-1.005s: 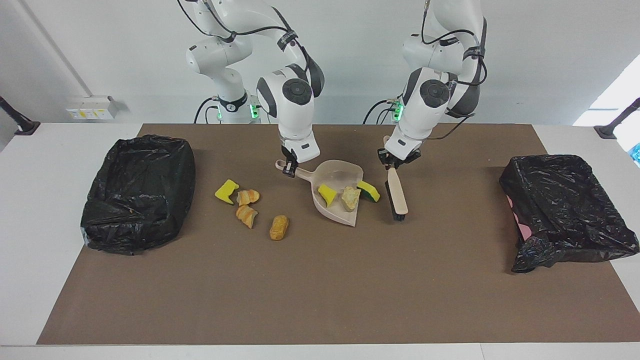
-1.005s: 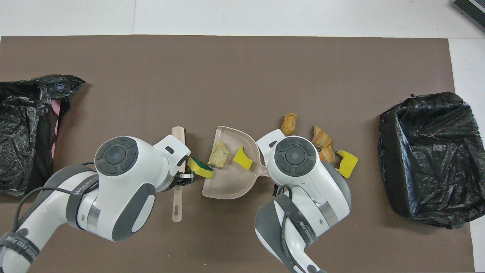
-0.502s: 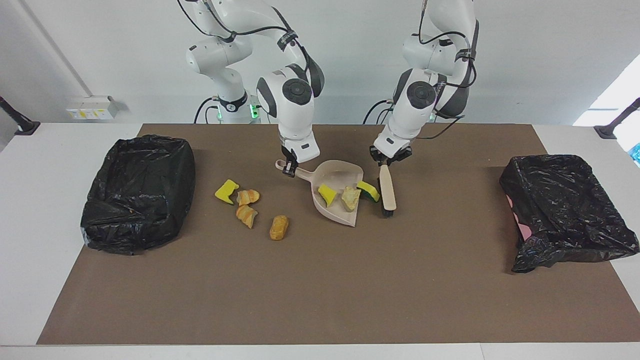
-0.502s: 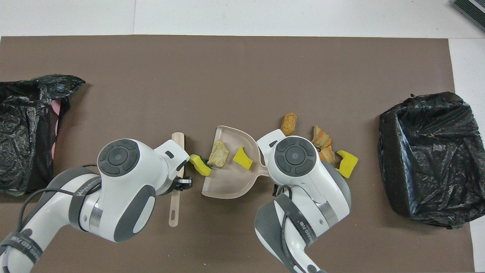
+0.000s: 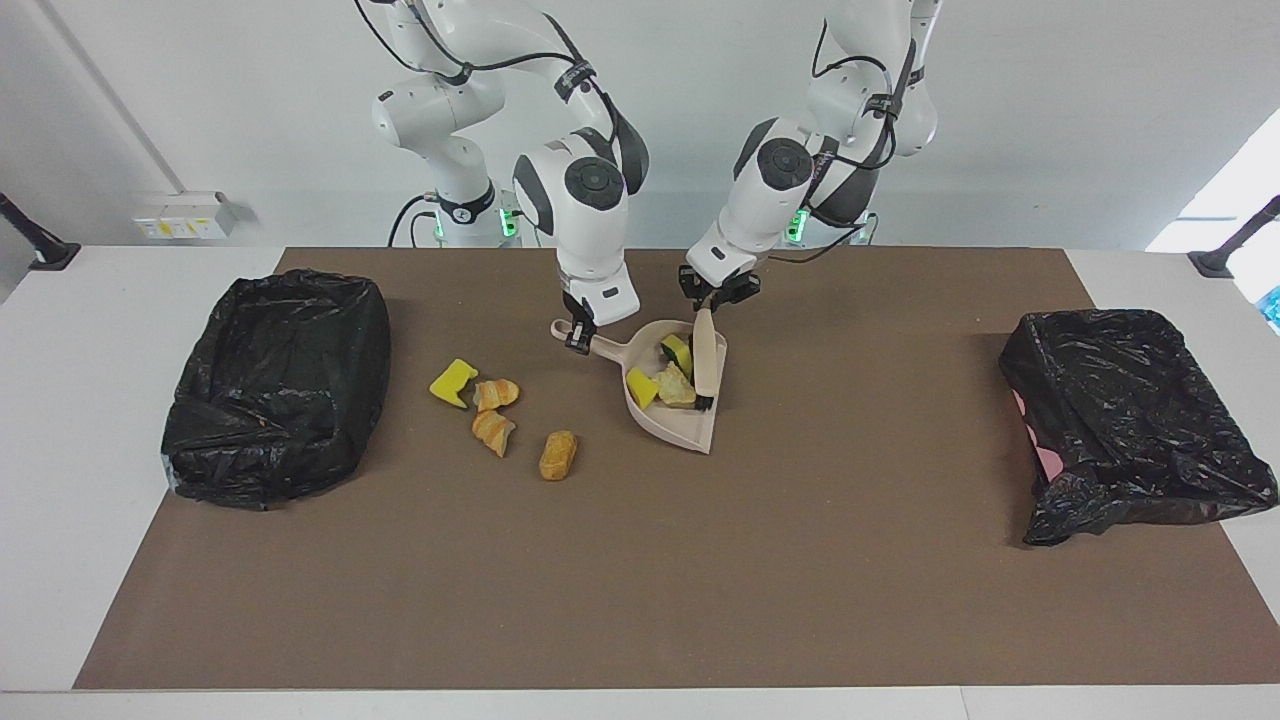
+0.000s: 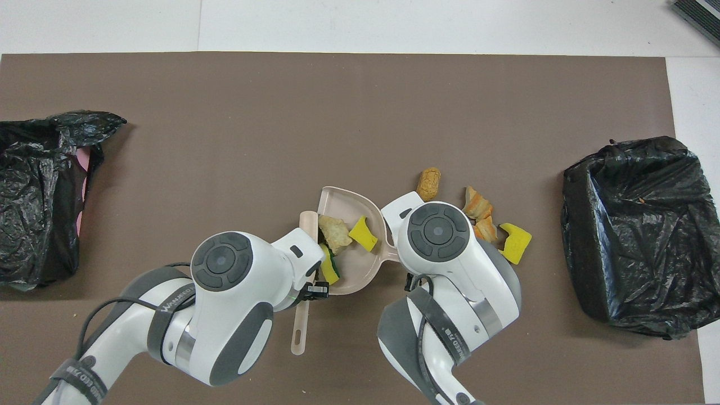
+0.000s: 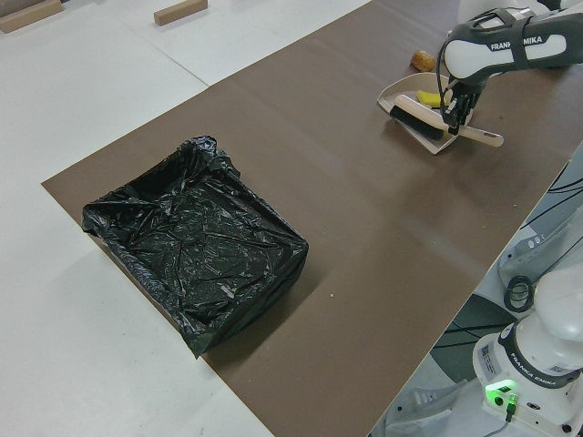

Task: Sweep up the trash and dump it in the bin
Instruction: 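Sweep the sponges and bread into the dustpan with the left gripper, then carry the dustpan with the right gripper to the black bag beside it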

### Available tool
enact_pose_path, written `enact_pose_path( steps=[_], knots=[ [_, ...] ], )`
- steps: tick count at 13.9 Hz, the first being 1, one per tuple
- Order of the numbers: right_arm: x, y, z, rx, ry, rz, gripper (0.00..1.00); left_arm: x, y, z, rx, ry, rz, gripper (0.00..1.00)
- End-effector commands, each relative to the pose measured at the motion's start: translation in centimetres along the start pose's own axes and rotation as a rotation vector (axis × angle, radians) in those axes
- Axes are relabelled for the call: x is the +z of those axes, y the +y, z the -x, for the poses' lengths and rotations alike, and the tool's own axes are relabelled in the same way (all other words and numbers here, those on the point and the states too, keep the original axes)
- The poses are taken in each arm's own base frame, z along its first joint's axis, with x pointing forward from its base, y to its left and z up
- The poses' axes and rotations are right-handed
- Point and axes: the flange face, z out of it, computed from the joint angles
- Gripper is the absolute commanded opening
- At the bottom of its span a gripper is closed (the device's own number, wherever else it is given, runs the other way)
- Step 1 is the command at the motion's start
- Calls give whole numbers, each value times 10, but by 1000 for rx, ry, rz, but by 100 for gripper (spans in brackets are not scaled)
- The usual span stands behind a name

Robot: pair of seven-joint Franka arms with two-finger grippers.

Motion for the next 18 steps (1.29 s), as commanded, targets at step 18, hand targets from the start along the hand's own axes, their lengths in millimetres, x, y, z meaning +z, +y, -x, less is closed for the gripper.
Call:
enact_pose_path(
  steps=[18],
  knots=[
    [-128, 85, 199, 57, 92, 66, 0, 1, -69, -12, -127, -17, -48, 0]
  ],
)
